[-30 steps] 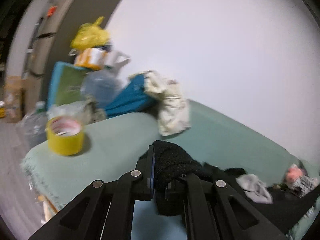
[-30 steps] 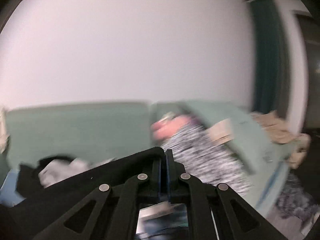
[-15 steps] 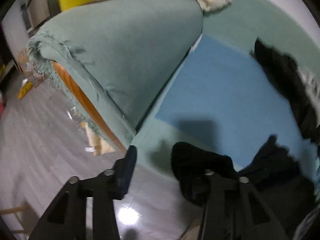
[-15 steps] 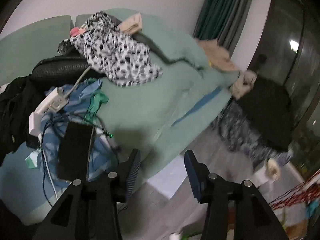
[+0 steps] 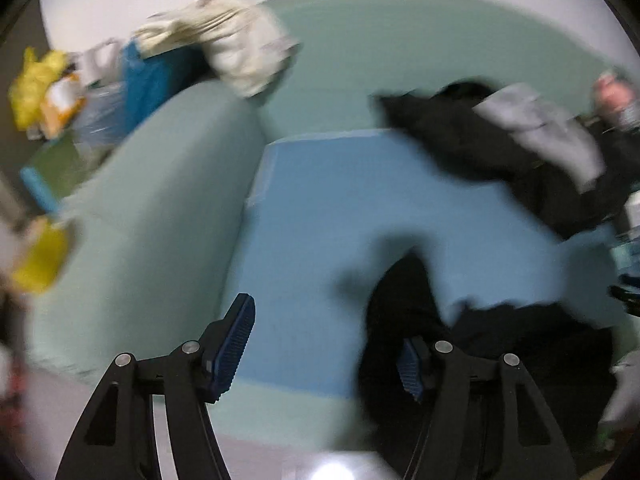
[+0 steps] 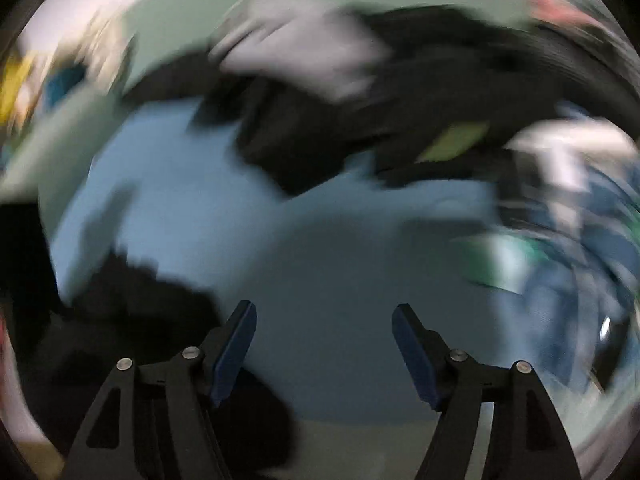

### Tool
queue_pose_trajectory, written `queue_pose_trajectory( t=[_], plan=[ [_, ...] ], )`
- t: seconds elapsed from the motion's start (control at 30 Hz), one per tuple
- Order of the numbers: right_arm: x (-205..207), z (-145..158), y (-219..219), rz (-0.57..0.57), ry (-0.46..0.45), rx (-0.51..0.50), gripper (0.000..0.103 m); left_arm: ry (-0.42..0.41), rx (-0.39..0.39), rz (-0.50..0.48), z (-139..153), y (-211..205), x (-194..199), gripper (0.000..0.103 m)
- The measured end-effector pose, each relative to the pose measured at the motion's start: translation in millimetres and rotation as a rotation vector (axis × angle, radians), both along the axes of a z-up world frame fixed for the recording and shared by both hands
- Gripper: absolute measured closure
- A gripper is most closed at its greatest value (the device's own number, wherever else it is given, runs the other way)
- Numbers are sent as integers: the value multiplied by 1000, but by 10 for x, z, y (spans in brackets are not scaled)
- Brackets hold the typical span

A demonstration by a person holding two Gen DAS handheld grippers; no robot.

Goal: Fold clothes

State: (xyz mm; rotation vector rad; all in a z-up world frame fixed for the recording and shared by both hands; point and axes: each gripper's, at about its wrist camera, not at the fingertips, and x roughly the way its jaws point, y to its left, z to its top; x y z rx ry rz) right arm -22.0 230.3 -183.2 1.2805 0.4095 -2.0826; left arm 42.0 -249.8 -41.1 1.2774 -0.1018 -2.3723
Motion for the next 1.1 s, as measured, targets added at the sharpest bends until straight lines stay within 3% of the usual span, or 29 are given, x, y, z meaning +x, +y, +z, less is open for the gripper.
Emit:
queue_pose_trajectory(
  t=[0.03,0.17,0.3,0.4,0.47,0.53,0.67,0.73,0.87,1.07,1.1],
  plan=[
    [51,-101,-174,53,-9,24,29,-46,-66,93,10,-161,136,35],
    [35,-405,-431,139,-50,79,29,-88,-7,344,29,-878,744,22],
    [10,-513,-467,147,-77,97,28,37,213,351,224,-1086,1262,21],
    [-34,-529,-414,134,-90,91,26,167,443,302,355,-1196,1582,21],
    [-75,-543,-368,120,-97,90,25,240,639,277,384,-1295,1898,21],
    [-108,-550,-340,110,-100,89,25,265,740,301,400,-1355,2199,21],
    [-135,-540,-339,108,-93,91,24,288,787,362,501,-1463,2655,21],
    [-133,-541,-365,115,-85,102,24,301,780,402,522,-1591,2679,21],
    [-98,-522,-410,138,-67,120,25,500,723,549,795,-1954,2962,21],
    [-88,-495,-458,160,-75,128,25,443,719,355,638,-1732,2430,21],
    [-83,-484,-472,167,-76,129,25,392,745,290,488,-1657,2145,21]
  ],
)
